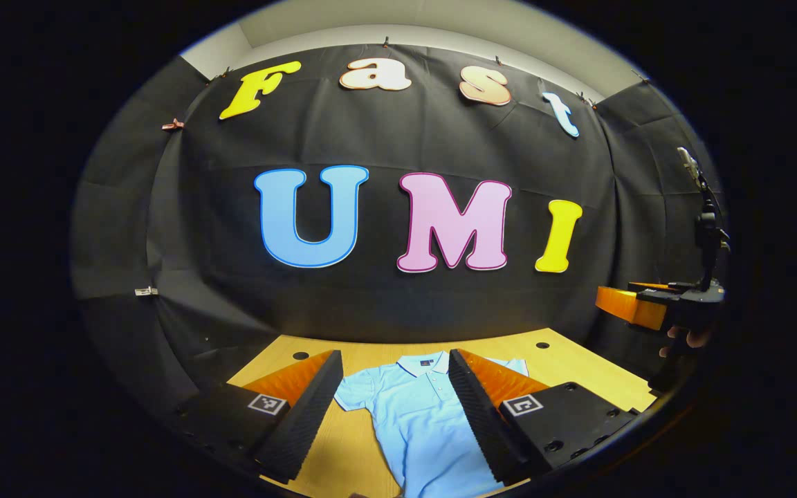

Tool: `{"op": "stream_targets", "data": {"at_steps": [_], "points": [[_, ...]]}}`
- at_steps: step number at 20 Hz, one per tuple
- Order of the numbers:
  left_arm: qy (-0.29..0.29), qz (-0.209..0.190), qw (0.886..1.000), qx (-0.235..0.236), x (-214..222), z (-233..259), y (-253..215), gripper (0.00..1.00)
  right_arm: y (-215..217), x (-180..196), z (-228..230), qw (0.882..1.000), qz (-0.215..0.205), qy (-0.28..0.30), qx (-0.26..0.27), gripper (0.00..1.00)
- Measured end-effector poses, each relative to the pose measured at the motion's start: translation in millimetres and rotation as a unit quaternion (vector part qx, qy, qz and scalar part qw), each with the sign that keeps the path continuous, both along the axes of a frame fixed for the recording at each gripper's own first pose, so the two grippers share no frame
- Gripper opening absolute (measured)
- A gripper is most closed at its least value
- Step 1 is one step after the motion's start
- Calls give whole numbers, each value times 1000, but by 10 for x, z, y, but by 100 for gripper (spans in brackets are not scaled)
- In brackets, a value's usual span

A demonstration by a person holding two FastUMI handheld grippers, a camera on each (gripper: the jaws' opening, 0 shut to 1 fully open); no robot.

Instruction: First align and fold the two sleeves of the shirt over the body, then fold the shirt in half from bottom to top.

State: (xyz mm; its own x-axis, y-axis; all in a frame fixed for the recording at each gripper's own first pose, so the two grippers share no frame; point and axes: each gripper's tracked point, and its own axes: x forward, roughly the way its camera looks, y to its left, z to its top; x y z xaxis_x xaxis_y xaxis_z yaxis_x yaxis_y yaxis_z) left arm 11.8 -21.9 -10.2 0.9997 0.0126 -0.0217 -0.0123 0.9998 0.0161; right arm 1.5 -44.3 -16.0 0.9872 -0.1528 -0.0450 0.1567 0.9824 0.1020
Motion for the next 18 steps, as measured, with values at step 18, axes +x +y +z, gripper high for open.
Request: {"op": "stream_targets", "data": {"at_steps": [18], "points": [[42,34,999,2,367,-378,3,98,-463,991,-827,992,26,118,26,98]]}}
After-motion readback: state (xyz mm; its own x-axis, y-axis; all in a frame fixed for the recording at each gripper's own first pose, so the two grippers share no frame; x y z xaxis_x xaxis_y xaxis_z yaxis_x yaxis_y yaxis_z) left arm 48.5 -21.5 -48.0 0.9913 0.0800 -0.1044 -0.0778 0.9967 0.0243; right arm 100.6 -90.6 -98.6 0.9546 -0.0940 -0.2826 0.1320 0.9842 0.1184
